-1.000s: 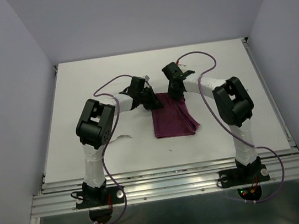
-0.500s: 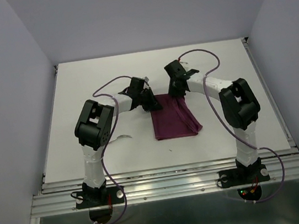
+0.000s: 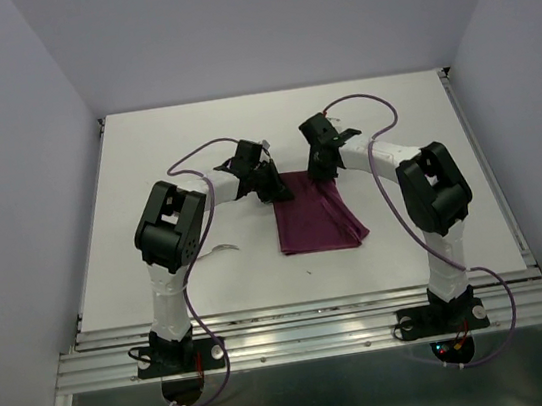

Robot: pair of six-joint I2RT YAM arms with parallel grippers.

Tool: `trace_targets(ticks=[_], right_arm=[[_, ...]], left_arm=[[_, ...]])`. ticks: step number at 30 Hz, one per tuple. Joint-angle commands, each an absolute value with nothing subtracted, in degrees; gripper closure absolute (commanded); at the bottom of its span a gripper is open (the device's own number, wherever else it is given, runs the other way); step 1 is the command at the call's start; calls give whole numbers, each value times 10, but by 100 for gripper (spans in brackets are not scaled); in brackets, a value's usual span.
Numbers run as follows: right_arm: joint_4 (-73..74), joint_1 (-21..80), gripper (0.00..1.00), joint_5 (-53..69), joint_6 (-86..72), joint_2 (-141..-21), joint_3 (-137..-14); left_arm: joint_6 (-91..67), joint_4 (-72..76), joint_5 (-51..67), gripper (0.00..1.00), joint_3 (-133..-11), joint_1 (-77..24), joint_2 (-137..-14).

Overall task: Fold the napkin into a case and place the utensils inside
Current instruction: Fold the lower triangle-folded napkin at the center of the board.

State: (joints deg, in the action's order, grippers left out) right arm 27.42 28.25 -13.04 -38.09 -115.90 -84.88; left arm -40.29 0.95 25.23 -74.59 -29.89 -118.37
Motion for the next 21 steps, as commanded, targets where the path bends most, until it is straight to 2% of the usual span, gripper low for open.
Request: trace_targets(ticks=[1, 7, 10, 11, 14, 21], right_arm=[[254, 285, 70, -124, -372, -1144, -853], [254, 285, 69, -124, -362, -1149, -855], [254, 285, 74, -126, -358, -1149, -854], [254, 285, 84, -126, -357, -1149, -854], [254, 285, 97, -124, -359, -1148, -859], [256, 285, 99, -148, -382, -1165, -887]], left_arm=[[-393, 3, 253, 100, -755, -302, -1155], [-392, 3, 254, 100, -754, -302, -1156], [-392, 3, 255, 100, -755, -302, -1157], [-392, 3, 256, 100, -754, -302, -1158], [-392, 3, 257, 100, -754, -302, -1159], [-389, 3, 259, 100, -754, -302, -1161]])
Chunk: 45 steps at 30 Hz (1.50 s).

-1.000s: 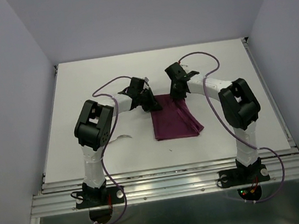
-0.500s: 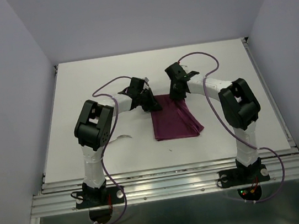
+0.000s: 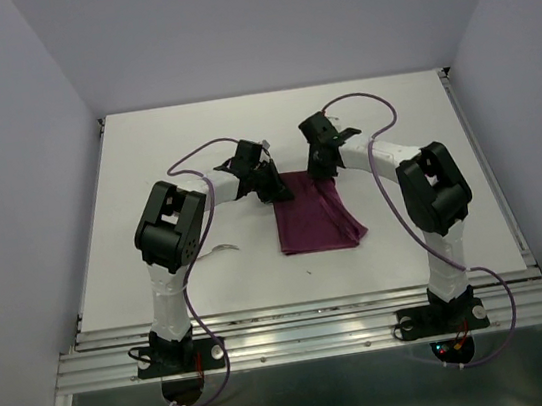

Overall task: Fold the napkin into a case and place the utensils inside
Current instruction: Fold the lower triangle-folded napkin at the center of the board.

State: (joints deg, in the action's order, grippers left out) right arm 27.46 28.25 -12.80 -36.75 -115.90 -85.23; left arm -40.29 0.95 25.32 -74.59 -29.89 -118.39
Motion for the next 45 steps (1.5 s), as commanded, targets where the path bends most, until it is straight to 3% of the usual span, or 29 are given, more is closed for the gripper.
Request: trace_targets(ticks=[1, 45], right_arm=[[257, 285, 99, -153, -386, -1168, -889], [244, 273, 99, -138, -462, -1269, -993]], left_arm=[[-389, 4, 260, 100, -753, -302, -1161], [-331, -29, 280, 100, -792, -303, -1180]])
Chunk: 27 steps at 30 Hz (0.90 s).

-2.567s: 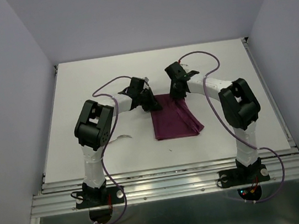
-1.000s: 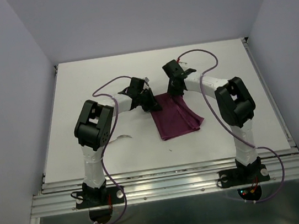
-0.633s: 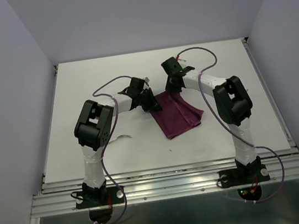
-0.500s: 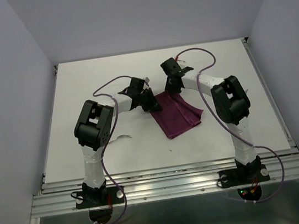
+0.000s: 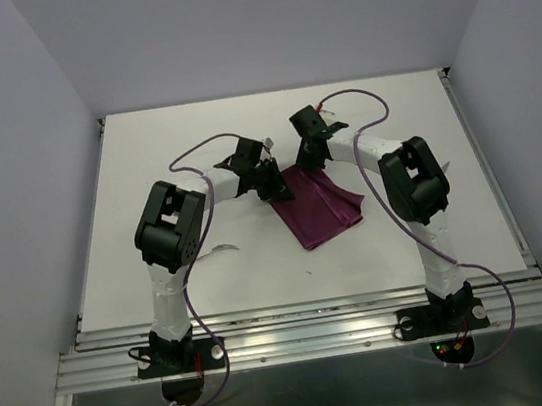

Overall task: Fold the napkin into a case and place the utensils inside
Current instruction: Fold the lower triangle-folded napkin at the center of the board.

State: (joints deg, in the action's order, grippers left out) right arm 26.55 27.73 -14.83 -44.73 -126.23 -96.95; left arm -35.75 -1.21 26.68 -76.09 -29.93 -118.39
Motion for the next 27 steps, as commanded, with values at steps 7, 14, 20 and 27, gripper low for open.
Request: trace_targets(ticks=[7, 14, 20, 27], right_arm=[[237, 273, 99, -140, -466, -1255, -988], [229, 273, 99, -132, -467, -1240, -978], [223, 273, 99, -129, -465, -1232, -975], [216, 273, 99, -127, -465, -1226, -975]], left_arm=[[-326, -33, 285, 100, -796, -303, -1188], [-325, -34, 285, 100, -800, -303, -1197], [-323, -34, 286, 100, -803, -303, -1212], [-320, -33, 287, 100, -800, -303, -1218]])
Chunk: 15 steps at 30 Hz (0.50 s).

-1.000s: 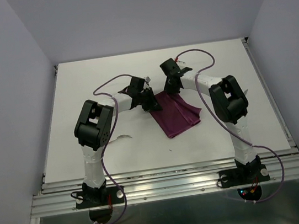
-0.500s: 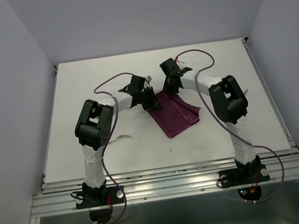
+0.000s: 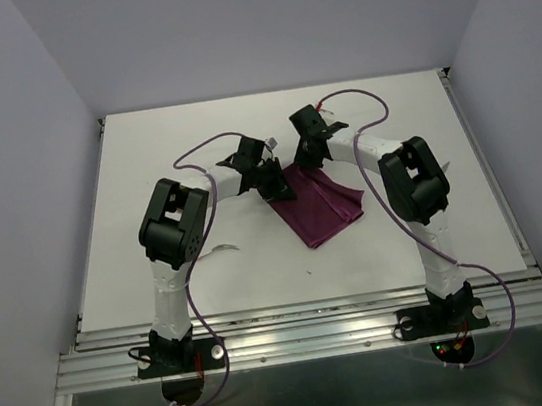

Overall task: Fold the napkin into a case and place the utensils inside
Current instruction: Fold the lower triangle-folded napkin at the center of the board.

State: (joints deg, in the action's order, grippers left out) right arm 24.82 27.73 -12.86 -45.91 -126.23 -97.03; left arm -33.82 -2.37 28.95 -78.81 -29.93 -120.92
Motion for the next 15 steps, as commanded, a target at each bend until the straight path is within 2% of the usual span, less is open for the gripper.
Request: trace_targets(ticks=[1, 15], right_arm=[[215, 273, 99, -125, -463, -1227, -979], [211, 273, 99, -118, -454, -1226, -992]], left_arm=[[-320, -33, 287, 100, -800, -303, -1219], [-319, -30, 294, 100, -801, -303, -1230]])
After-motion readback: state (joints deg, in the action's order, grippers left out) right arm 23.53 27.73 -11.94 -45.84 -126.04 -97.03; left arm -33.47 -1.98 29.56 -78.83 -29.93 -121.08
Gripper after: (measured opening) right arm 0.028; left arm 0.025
